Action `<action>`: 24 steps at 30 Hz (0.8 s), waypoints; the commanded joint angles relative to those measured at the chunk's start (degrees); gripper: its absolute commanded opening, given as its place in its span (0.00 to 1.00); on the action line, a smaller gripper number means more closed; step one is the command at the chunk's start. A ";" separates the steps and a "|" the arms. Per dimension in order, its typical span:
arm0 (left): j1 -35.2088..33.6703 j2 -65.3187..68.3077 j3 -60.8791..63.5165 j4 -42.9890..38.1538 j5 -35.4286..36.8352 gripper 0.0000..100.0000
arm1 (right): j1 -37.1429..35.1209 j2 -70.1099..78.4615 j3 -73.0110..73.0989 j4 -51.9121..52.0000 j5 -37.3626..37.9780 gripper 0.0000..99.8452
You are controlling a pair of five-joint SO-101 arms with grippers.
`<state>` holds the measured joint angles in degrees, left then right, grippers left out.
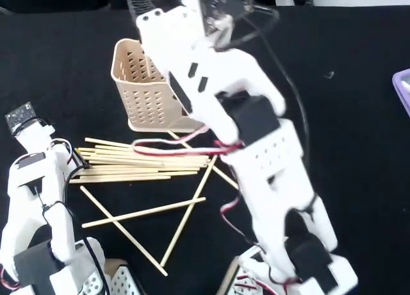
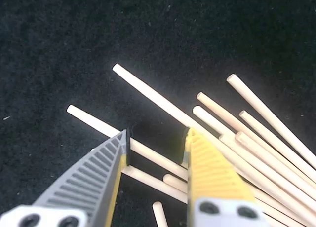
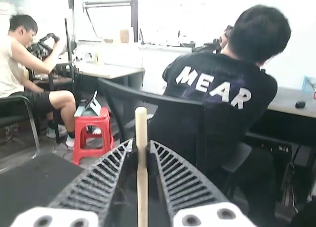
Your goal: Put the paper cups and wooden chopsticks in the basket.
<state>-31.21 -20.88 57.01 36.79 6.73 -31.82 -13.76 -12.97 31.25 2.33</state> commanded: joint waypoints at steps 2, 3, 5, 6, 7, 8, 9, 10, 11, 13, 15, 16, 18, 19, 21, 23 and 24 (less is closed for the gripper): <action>-0.48 -0.88 -0.40 -0.88 0.53 0.19 | -1.58 5.14 -2.59 -2.64 -0.35 0.01; -0.48 -0.88 -0.40 -0.88 0.44 0.19 | -1.58 6.46 -2.59 -2.64 -0.35 0.01; -0.48 -0.88 -0.40 -0.88 0.44 0.19 | -1.76 8.66 -2.59 -2.29 -0.44 0.01; -0.48 -0.88 -0.40 -0.88 0.44 0.19 | -1.76 9.19 -2.51 -2.02 -0.35 0.01; -0.48 -0.88 -0.40 -0.88 0.44 0.19 | -1.76 9.27 -2.51 -0.70 -0.26 0.01; -0.48 -0.88 -0.40 -0.88 0.44 0.19 | -1.76 9.27 -2.59 1.23 -0.18 0.02; -0.48 -0.88 -0.48 -0.88 0.44 0.19 | -1.85 9.01 -2.77 2.99 -0.09 0.02; -0.48 -0.88 -0.48 -0.88 0.44 0.19 | -1.85 8.84 -2.86 4.75 -0.09 0.04; -0.48 -0.88 -0.48 -0.88 0.44 0.19 | -1.85 8.66 -2.86 6.51 -0.09 0.08; -0.48 -0.88 -0.48 -0.88 0.44 0.19 | -1.85 8.04 -2.95 9.85 -0.09 0.16; -0.48 -0.88 -0.48 -0.88 0.44 0.19 | -1.85 6.37 -3.03 12.31 -0.09 0.21; -0.48 -0.88 -0.48 -0.88 0.44 0.19 | -1.76 5.14 -3.03 13.19 -0.09 0.22; -0.48 -0.88 -0.48 -0.88 0.35 0.19 | -1.58 2.33 -2.95 13.98 -0.09 0.22; -0.48 -0.88 -0.48 -0.88 0.35 0.19 | -1.58 0.92 -2.68 14.24 -0.09 0.22; -0.48 -0.88 -0.40 -0.88 0.35 0.19 | -1.49 -1.63 -2.59 15.38 -0.09 0.22; -0.48 -0.88 -0.40 -0.88 0.35 0.19 | -1.49 -4.00 -2.51 18.99 -0.09 0.22; -0.57 -0.88 -0.40 -0.88 0.35 0.19 | -1.76 -4.97 -2.51 22.33 -0.09 0.21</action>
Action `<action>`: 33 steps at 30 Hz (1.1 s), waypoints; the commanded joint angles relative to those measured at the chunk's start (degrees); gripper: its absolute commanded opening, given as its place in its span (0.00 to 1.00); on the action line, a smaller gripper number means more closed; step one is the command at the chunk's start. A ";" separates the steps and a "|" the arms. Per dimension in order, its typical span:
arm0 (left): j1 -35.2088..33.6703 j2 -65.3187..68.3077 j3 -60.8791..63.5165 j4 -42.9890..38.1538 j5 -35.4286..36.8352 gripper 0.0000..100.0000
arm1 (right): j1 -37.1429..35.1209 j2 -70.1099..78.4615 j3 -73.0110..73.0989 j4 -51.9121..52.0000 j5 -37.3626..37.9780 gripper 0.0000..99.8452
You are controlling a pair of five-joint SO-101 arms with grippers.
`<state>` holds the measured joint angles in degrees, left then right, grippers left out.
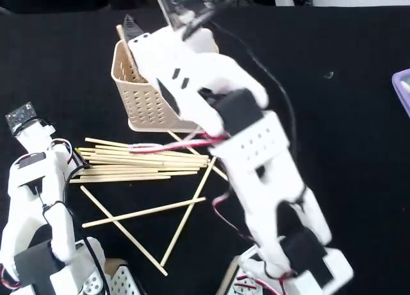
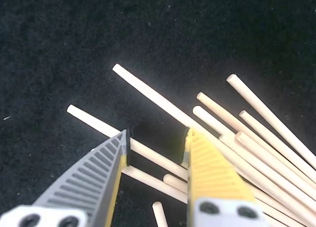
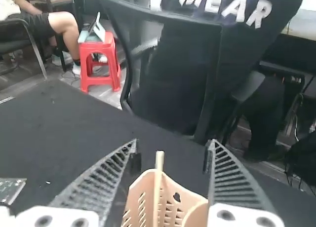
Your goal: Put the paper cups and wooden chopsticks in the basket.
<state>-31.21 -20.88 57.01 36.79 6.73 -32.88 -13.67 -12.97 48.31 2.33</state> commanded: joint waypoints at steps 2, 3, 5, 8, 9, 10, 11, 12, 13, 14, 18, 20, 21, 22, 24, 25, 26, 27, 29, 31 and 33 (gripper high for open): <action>-0.57 -0.88 -0.40 -0.88 0.35 0.19 | -2.02 -6.90 -2.51 13.54 0.00 0.17; -0.57 -0.88 -0.40 -0.88 0.26 0.19 | -2.81 -7.43 -2.51 17.93 0.09 0.15; -0.57 -0.88 -0.40 -0.88 0.26 0.19 | -3.25 -7.96 -2.15 25.41 2.90 0.12; -0.66 -0.88 -0.40 -0.88 0.44 0.19 | -3.60 -7.96 1.98 31.30 9.85 0.11; -1.01 -0.88 -0.48 -0.88 0.53 0.19 | -4.48 -7.96 4.70 31.82 12.04 0.11; -2.15 -1.05 -0.66 -0.79 0.62 0.19 | -5.27 -7.96 8.31 31.91 14.24 0.11; -3.56 -1.05 -0.84 -0.79 0.70 0.19 | -6.07 -7.96 12.18 31.74 16.00 0.11; -4.97 -1.05 -1.01 -0.79 1.32 0.19 | -7.47 -7.96 16.04 31.21 17.49 0.11; -6.37 -0.88 -1.36 -0.79 2.90 0.19 | -9.14 -7.96 20.35 29.45 18.64 0.11; -7.60 -0.88 -1.54 -0.70 4.75 0.19 | -10.37 -7.96 24.66 26.81 19.60 0.11; -11.56 -0.88 -1.80 -0.70 8.62 0.19 | -13.63 -7.96 40.48 11.78 23.03 0.16; -13.32 -0.88 -1.80 -0.70 10.11 0.19 | -14.33 -7.87 46.55 5.36 24.00 0.23; -14.37 -0.97 -1.80 -0.70 11.34 0.19 | -14.59 -7.78 48.75 2.64 24.18 0.25; -15.34 -1.05 -1.80 -0.70 12.66 0.19 | -14.68 -7.25 50.51 0.35 24.09 0.27; -16.66 -1.05 -1.80 -0.70 14.42 0.19 | -14.86 -4.97 52.09 -2.73 24.18 0.27; -16.92 -1.14 -1.80 -0.70 14.68 0.19 | -14.86 -3.03 52.26 -3.87 24.18 0.27; -16.92 -1.14 -1.80 -0.70 14.86 0.19 | -14.86 -0.92 52.09 -4.75 24.18 0.27; -16.84 -1.14 -1.80 -0.79 14.95 0.19 | -15.03 1.54 51.65 -5.71 24.18 0.27; -16.66 -1.14 -1.80 -0.79 15.03 0.19 | -15.38 6.64 49.89 -7.56 24.18 0.27; -16.13 -1.14 -1.80 -0.79 14.95 0.19 | -15.30 11.12 47.25 -8.53 24.18 0.27; -16.04 -1.14 -1.80 -0.79 14.95 0.19 | -15.12 15.08 43.82 -8.44 24.18 0.27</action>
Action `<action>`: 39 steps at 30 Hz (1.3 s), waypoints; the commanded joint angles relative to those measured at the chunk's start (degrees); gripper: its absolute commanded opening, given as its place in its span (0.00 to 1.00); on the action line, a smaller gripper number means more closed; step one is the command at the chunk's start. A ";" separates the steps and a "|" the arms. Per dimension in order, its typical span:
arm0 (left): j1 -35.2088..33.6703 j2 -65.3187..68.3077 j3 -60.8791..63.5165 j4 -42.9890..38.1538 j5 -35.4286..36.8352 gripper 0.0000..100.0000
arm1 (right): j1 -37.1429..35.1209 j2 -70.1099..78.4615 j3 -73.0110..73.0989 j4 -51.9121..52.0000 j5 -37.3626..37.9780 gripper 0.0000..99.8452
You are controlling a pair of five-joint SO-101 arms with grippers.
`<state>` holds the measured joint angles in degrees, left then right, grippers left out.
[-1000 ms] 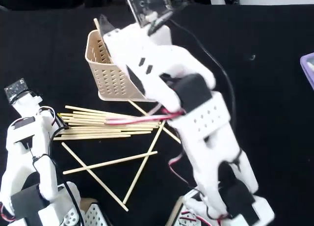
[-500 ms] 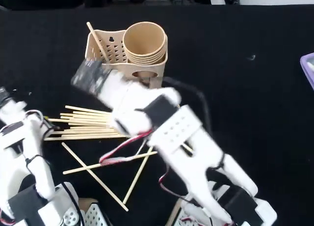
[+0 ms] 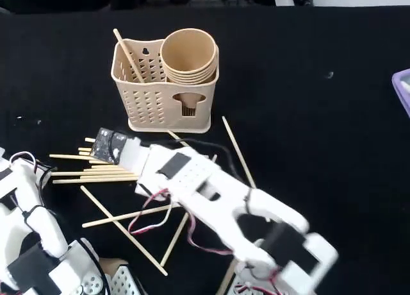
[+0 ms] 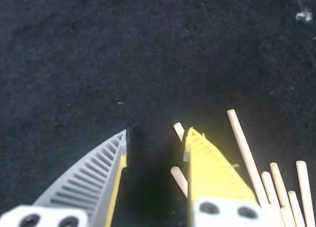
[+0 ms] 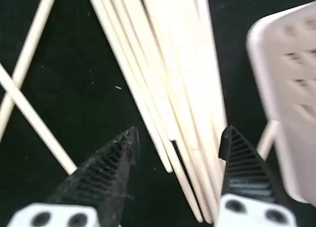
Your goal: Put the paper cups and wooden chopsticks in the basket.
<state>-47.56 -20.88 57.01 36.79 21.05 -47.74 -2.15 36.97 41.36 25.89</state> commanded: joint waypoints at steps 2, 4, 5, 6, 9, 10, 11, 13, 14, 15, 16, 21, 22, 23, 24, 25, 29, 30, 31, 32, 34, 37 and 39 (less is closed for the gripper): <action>0.57 -1.05 -1.80 -0.79 0.53 0.19 | -0.26 6.90 -8.66 -1.49 0.62 0.27; 0.57 -1.14 -1.80 -0.79 0.53 0.19 | -0.35 9.71 -10.51 -1.49 1.76 0.27; 0.57 -1.14 -1.80 -0.79 0.53 0.19 | -0.26 10.95 -11.21 -1.49 2.55 0.27; 0.57 -1.14 -1.80 -0.79 0.53 0.19 | -0.18 12.00 -11.74 -1.49 3.08 0.27; 0.57 -1.23 -1.80 -0.79 0.53 0.19 | 0.88 14.55 -12.44 -1.49 3.43 0.26; 0.48 -1.32 -1.80 -0.79 0.53 0.19 | 1.23 15.08 -12.44 -1.49 3.43 0.24; 0.48 -1.32 -1.80 -0.79 0.53 0.19 | 1.41 15.34 -12.44 -1.49 3.43 0.20; 0.48 -1.32 -1.80 -0.79 0.53 0.19 | 2.02 15.16 -12.09 -0.97 3.43 0.10; 0.48 -1.32 -1.80 -0.79 0.53 0.19 | 2.20 14.73 -12.09 0.00 3.43 0.04; 0.48 -1.32 -1.80 -0.79 0.53 0.19 | 2.20 13.93 -12.00 1.05 3.43 0.00; 0.48 -1.32 -1.80 -0.79 0.53 0.19 | 2.20 12.88 -11.74 2.64 3.43 0.03; 0.48 -1.41 -1.80 -0.79 0.53 0.19 | 2.29 4.62 -8.84 9.85 3.43 0.01; 0.48 -1.41 -1.80 -0.79 0.53 0.19 | 2.46 2.59 -7.69 10.90 3.43 0.01; 0.48 -1.41 -1.80 -0.79 0.53 0.19 | 2.90 0.57 -6.20 11.96 3.43 0.01; 0.48 -1.41 -1.80 -0.79 0.53 0.19 | 3.34 -1.54 -4.53 12.75 3.43 0.01; 0.48 -1.41 -1.80 -0.79 0.53 0.19 | 3.69 -3.65 -2.86 13.36 3.43 0.01; 0.48 -1.41 -1.89 -0.79 0.53 0.19 | 8.53 -12.09 4.09 14.95 3.52 0.01; 0.48 -1.41 -1.89 -0.88 0.53 0.19 | 10.29 -13.76 5.58 15.03 3.69 0.01; 0.48 -1.41 -1.89 -0.88 0.53 0.19 | 12.13 -15.43 7.16 15.12 4.75 0.01; 0.48 -1.41 -1.89 -0.88 0.53 0.19 | 13.71 -16.92 9.01 15.12 6.51 0.01; 0.48 -1.41 -1.89 -0.88 0.53 0.19 | 17.32 -19.03 12.53 15.12 11.08 0.01; 0.48 -1.41 -1.89 -0.88 0.53 0.19 | 23.74 -21.41 16.75 15.12 17.93 0.01; 0.48 -1.41 -1.89 -0.88 0.53 0.19 | 27.52 -21.93 18.59 15.21 21.89 0.01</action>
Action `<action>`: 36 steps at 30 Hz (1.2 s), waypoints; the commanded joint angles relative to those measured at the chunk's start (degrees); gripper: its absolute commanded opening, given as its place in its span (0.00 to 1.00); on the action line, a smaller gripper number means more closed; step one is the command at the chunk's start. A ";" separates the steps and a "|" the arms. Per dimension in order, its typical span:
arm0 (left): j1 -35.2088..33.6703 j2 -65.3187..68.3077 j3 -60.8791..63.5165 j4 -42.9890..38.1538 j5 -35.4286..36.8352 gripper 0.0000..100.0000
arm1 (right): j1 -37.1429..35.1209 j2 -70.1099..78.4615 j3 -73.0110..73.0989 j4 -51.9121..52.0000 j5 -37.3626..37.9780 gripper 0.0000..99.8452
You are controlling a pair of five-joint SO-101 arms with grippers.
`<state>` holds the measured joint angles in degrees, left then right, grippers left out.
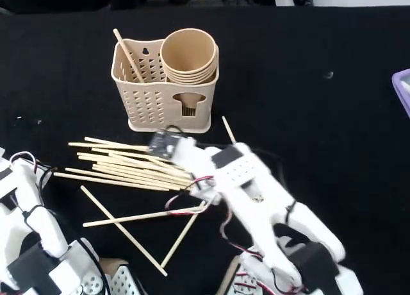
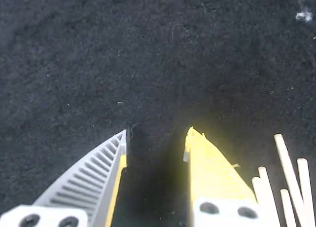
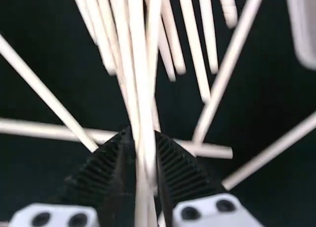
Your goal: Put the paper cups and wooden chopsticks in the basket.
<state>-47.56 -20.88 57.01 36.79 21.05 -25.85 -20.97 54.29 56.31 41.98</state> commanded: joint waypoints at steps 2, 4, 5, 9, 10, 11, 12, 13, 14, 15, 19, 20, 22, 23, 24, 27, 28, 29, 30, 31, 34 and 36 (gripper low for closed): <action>0.57 -1.41 -1.89 -0.88 0.53 0.19 | 7.82 -3.30 3.12 0.70 10.37 0.01; 0.57 -1.41 -1.89 -0.88 0.53 0.19 | 8.26 -3.30 4.44 3.25 15.56 0.01; 0.57 -1.41 -1.89 -0.97 0.53 0.19 | 7.82 -3.47 4.70 5.01 17.41 0.01; 0.57 -0.88 -1.80 -2.29 0.53 0.19 | 4.13 -3.65 2.33 13.89 18.37 0.06; 0.57 -0.88 -1.80 -2.29 0.53 0.19 | 3.25 -3.65 1.36 15.74 18.37 0.09; 0.57 -0.88 -1.80 -2.29 0.53 0.19 | 2.37 -3.74 0.48 17.05 18.37 0.13; 0.57 -0.88 -1.80 -2.29 0.53 0.19 | 1.49 -3.74 -0.40 17.67 18.37 0.17; 0.57 -0.88 -1.80 -2.37 0.53 0.19 | 0.53 -3.74 -0.92 17.93 18.37 0.21; 0.57 -0.88 -1.80 -2.37 0.53 0.19 | -0.35 -3.74 -1.36 17.76 18.29 0.25; 0.57 -0.88 -1.80 -2.37 0.53 0.19 | -1.14 -3.74 -1.80 17.67 18.29 0.28; 0.57 -0.88 -1.80 -2.37 0.53 0.19 | -4.92 -3.74 -1.89 14.68 16.62 0.29; 0.57 -0.88 -1.80 -2.37 0.53 0.19 | -5.80 -3.56 -1.71 12.48 14.24 0.29; 0.57 -0.88 -1.80 -2.37 0.53 0.19 | -7.91 -3.56 -1.89 7.91 8.88 0.29; 0.57 -0.88 -1.80 -2.37 0.53 0.19 | -9.32 -3.47 -2.15 5.63 6.33 0.29; 0.57 -0.88 -1.80 -2.37 0.53 0.19 | -11.25 -3.38 -2.15 2.64 3.60 0.29; 0.57 -0.88 -1.80 -2.37 0.53 0.19 | -17.23 -3.12 -1.63 -8.26 -5.80 0.29; 0.57 -0.88 -1.80 -2.37 0.53 0.19 | -18.64 -2.68 -1.98 -10.90 -8.09 0.29; 0.57 -0.88 -1.80 -2.37 0.53 0.19 | -19.60 -1.80 -2.51 -13.36 -9.67 0.29; 0.57 -0.88 -1.80 -2.37 0.53 0.19 | -20.31 -0.22 -3.30 -15.47 -10.64 0.29; 0.57 -0.88 -1.80 -2.37 0.53 0.19 | -20.84 1.80 -4.44 -16.97 -11.25 0.29; 0.57 -0.88 -1.80 -2.37 0.53 0.19 | -22.42 11.30 -10.15 -18.11 -12.57 0.29; 0.57 -0.88 -1.80 -2.37 0.53 0.19 | -23.74 18.07 -14.55 -18.11 -13.19 0.29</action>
<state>-47.38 -20.88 57.01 35.30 21.05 -47.38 -10.42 47.08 39.78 30.02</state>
